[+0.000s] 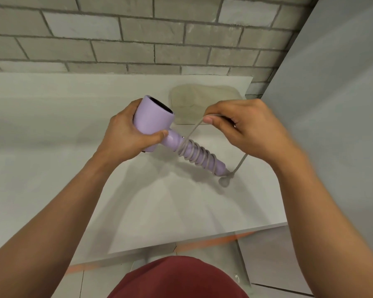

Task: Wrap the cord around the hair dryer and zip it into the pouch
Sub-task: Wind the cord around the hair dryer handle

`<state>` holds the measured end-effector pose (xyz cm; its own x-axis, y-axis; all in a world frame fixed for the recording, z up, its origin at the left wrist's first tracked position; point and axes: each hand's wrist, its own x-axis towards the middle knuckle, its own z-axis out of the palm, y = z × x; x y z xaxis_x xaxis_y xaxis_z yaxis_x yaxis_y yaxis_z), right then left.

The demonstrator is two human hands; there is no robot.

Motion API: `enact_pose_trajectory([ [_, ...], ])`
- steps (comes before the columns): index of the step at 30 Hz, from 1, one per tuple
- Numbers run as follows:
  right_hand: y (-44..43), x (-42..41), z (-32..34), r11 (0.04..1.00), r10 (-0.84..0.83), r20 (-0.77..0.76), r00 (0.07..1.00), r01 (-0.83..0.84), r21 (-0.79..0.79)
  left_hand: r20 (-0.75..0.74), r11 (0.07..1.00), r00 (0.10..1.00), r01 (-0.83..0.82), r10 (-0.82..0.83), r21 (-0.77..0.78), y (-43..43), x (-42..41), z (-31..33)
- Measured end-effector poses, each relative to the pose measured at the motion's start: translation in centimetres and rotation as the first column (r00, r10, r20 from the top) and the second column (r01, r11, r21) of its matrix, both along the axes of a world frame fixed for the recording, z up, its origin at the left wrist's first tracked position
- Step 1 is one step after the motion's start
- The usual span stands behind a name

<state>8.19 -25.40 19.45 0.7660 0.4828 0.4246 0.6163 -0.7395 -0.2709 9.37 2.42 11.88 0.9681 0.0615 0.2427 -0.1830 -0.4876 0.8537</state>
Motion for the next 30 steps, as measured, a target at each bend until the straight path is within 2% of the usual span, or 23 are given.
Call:
enact_pose_trajectory([
  [7, -1.0, 1.4, 0.1, 0.999, 0.003, 0.052, 0.999, -0.001, -0.039, -0.030, 0.994, 0.994, 0.108, -0.109, -0.029, 0.7, -0.5, -0.4],
  [16, -1.8, 3.5, -1.5, 1.000, 0.010, -0.013, 1.000, -0.010, -0.013, -0.075, 0.958, 0.964, 0.240, -0.254, -0.158, 0.9, -1.3, 0.3],
  [23, -2.6, 3.5, -5.2, 0.998, 0.014, -0.125, 0.992, -0.006, 0.068, -0.057, 0.906, 0.943, 0.297, -0.328, -0.303, 0.5, -1.5, 0.3],
  [26, -2.9, 3.1, -6.5, 0.989, 0.031, -0.181, 0.983, -0.004, 0.151, -0.047, 0.869, 0.941, 0.291, -0.336, -0.400, 0.2, -1.4, 0.4],
  [30, -3.0, 2.7, -7.0, 0.979, 0.040, -0.166, 0.985, -0.006, 0.204, -0.039, 0.822, 0.927, 0.312, -0.374, -0.477, 0.0, -1.2, 0.6],
])
